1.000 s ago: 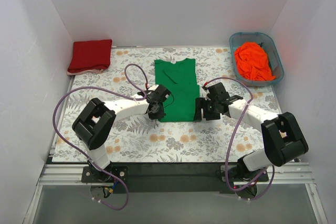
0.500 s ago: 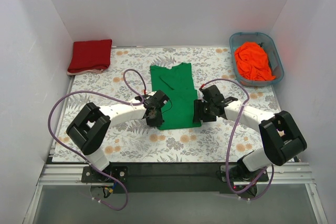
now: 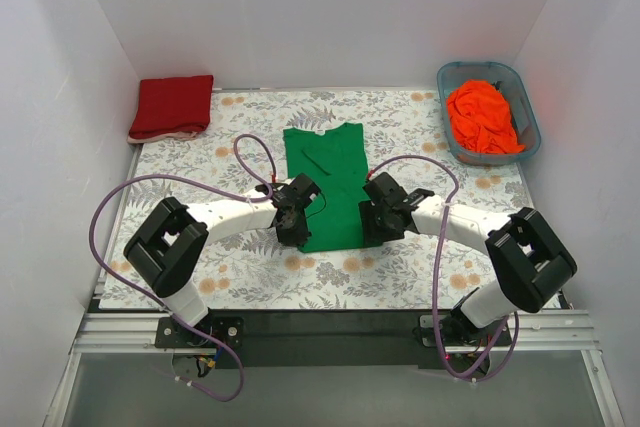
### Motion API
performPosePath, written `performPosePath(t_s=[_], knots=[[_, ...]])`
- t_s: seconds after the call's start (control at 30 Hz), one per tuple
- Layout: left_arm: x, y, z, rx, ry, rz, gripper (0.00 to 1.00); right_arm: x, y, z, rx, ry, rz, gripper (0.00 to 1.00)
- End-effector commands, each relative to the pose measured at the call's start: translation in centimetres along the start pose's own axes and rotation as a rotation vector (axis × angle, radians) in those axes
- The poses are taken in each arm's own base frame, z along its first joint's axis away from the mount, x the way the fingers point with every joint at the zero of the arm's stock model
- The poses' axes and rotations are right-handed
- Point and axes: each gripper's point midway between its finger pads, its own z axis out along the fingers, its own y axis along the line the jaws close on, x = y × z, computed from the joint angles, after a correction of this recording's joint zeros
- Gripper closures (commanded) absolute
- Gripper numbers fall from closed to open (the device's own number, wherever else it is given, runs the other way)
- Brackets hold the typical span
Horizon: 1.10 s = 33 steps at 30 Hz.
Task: Fold and stack the t-shirts
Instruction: Fold the tshirt
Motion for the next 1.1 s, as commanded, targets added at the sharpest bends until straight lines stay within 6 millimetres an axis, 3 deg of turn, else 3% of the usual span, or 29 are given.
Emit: performPosePath(t_s=[0.0,0.13,0.37,0.5,0.67,0.77,0.97,1.03,1.07], knots=[[2.5,2.2,-0.4,-0.059,0.076,0.019,1.00,2.8,-1.8,1.0,0.112,0.097,0.002,0.42],[2.6,2.3,-0.4,-0.061,0.079,0.019,1.00,4.1,-2.6,1.6,0.161,0.157,-0.009,0.44],[2.9,2.5,-0.4,-0.061,0.089,0.014,1.00,8.0,-2.4,2.2,0.202,0.287,-0.077,0.49],[3.1,2.5,-0.5,-0.057,0.095,0.013,1.00,9.3,-2.5,2.3,0.197,0.327,-0.089,0.66],[3.5,2.5,-0.6,-0.050,0.109,0.016,1.00,9.0,-2.4,2.0,0.186,0.325,-0.121,0.83],[3.9,2.7,-1.0,-0.046,0.126,0.020,1.00,8.8,-2.4,1.4,0.174,0.334,-0.158,0.99],[7.5,3.5,-4.3,-0.039,0.180,0.049,1.00,10.6,-0.9,-3.1,0.026,0.405,-0.217,0.99],[9.9,3.7,-6.4,-0.036,0.213,0.074,1.00,12.5,-1.3,-5.5,0.008,0.480,-0.228,0.99],[12.1,3.9,-7.8,-0.033,0.266,0.108,1.00,13.4,-1.3,-7.4,-0.016,0.507,-0.239,0.99]])
